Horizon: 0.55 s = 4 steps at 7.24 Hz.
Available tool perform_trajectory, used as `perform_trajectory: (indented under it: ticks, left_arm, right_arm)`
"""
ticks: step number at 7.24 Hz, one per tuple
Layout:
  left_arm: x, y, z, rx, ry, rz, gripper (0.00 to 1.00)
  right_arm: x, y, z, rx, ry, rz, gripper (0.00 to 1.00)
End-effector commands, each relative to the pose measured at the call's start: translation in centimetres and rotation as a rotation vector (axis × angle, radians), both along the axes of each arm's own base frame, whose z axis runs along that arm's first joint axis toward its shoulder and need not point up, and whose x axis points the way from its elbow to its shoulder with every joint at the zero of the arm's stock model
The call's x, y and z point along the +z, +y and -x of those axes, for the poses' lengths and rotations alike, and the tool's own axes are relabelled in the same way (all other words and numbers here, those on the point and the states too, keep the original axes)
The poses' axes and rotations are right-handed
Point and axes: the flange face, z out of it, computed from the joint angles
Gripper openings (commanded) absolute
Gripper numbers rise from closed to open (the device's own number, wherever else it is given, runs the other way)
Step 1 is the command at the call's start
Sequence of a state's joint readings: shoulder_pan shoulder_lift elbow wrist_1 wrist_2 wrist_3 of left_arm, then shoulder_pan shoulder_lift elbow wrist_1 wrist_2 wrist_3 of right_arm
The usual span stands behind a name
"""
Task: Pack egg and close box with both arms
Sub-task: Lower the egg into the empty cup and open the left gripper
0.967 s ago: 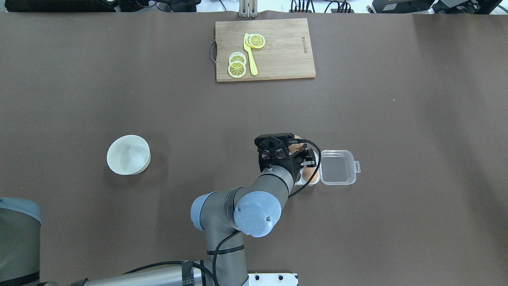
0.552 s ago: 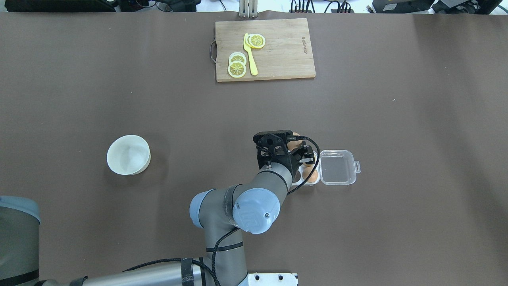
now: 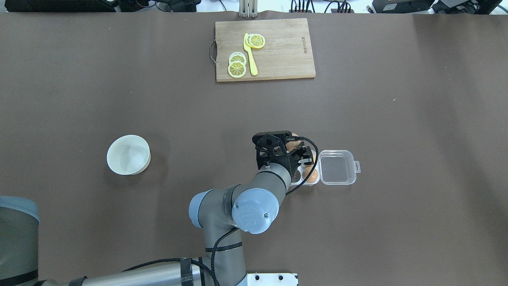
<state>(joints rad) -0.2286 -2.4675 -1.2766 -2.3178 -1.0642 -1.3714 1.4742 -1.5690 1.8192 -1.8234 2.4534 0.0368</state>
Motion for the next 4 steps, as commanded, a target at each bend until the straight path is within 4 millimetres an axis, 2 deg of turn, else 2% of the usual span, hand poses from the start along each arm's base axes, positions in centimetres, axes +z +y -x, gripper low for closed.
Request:
perform_trajectory:
  ticks: [1, 4]
  left_arm:
    - [0.1, 0.01, -0.04, 0.002, -0.002, 0.001, 0.5]
    - [0.03, 0.02, 0.01, 0.002, -0.001, 0.001, 0.61]
  right_arm:
    - [-0.03, 0.0, 0.01, 0.002, -0.001, 0.0, 1.0]
    - [-0.01, 0.01, 0.01, 0.002, -0.001, 0.002, 1.0]
